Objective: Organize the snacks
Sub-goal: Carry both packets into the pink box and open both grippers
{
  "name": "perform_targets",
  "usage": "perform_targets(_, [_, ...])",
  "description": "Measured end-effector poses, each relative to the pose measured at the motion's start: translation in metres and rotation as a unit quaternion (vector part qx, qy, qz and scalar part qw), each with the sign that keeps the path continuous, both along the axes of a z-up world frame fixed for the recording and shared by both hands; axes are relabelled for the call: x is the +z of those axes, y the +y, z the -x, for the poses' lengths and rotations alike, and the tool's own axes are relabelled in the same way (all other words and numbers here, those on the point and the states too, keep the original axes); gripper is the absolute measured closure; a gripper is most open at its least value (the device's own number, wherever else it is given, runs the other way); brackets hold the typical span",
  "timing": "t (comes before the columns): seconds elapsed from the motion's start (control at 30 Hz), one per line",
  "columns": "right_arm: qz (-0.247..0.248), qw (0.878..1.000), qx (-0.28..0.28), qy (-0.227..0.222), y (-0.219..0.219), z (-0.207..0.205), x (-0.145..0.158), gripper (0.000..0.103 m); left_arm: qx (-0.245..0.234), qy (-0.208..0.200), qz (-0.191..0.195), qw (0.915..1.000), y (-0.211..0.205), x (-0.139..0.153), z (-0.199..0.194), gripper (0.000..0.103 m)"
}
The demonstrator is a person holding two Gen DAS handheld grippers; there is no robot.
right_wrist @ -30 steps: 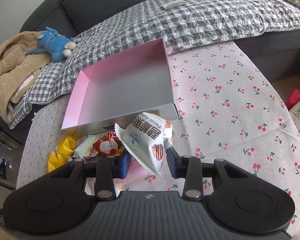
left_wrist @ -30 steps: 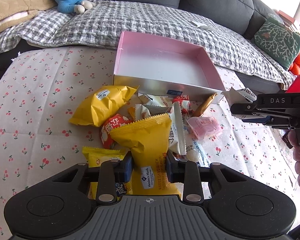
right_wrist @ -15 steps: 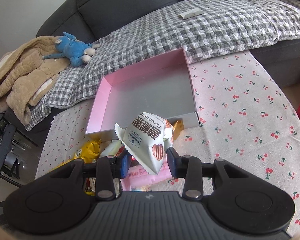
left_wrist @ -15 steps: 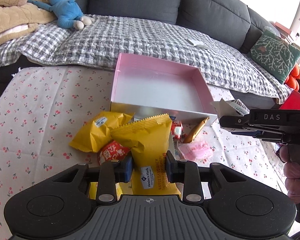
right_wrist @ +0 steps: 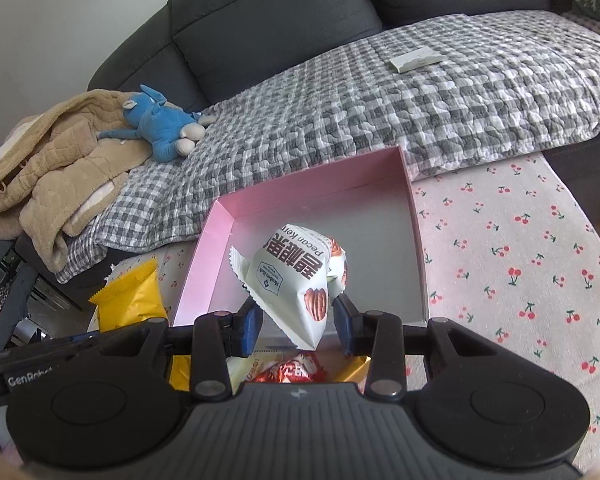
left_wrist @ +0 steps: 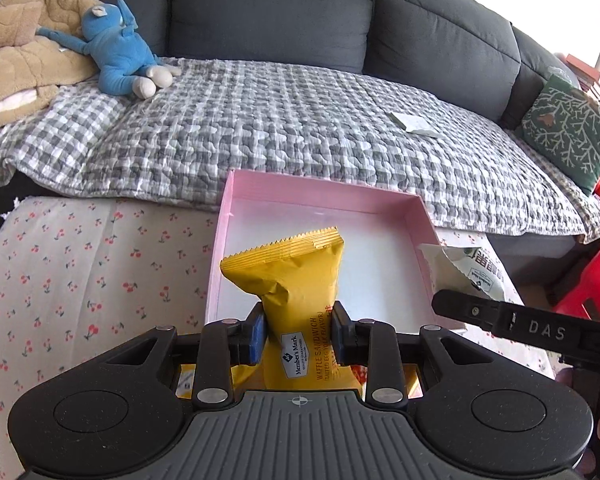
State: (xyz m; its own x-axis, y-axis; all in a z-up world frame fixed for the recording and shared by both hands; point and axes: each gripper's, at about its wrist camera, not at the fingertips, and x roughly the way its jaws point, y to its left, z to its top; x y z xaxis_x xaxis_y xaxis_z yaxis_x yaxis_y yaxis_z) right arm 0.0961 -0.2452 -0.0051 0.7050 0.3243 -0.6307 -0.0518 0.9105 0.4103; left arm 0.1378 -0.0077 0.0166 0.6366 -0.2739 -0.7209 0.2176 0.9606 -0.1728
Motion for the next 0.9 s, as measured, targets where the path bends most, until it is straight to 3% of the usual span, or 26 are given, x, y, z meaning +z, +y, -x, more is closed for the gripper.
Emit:
perform_targets(0.4, [0.014, 1.0, 0.005, -0.001, -0.005, -0.033, -0.015, 0.067, 0.014, -0.012, -0.007, 0.9998, -0.021, -0.021, -0.066, 0.073])
perform_targets(0.7, [0.026, 1.0, 0.006, 0.0, -0.004, -0.043, -0.021, 0.061, 0.015, -0.016, -0.024, 0.9995, -0.029, -0.038, -0.082, 0.072])
perform_targets(0.8, [0.024, 1.0, -0.001, -0.004, -0.005, -0.043, -0.02, 0.05, 0.016, -0.009, -0.027, 0.9995, -0.029, -0.044, -0.083, 0.064])
perform_targets(0.87, [0.021, 1.0, -0.001, -0.007, -0.006, -0.042, -0.018, 0.039, 0.016, -0.012, -0.021, 0.9996, -0.028, -0.046, -0.081, 0.042])
perform_targets(0.9, [0.021, 1.0, -0.003, -0.009, -0.006, -0.041, -0.017, 0.034, 0.017, -0.018, -0.021, 0.9995, -0.027, -0.046, -0.078, 0.038])
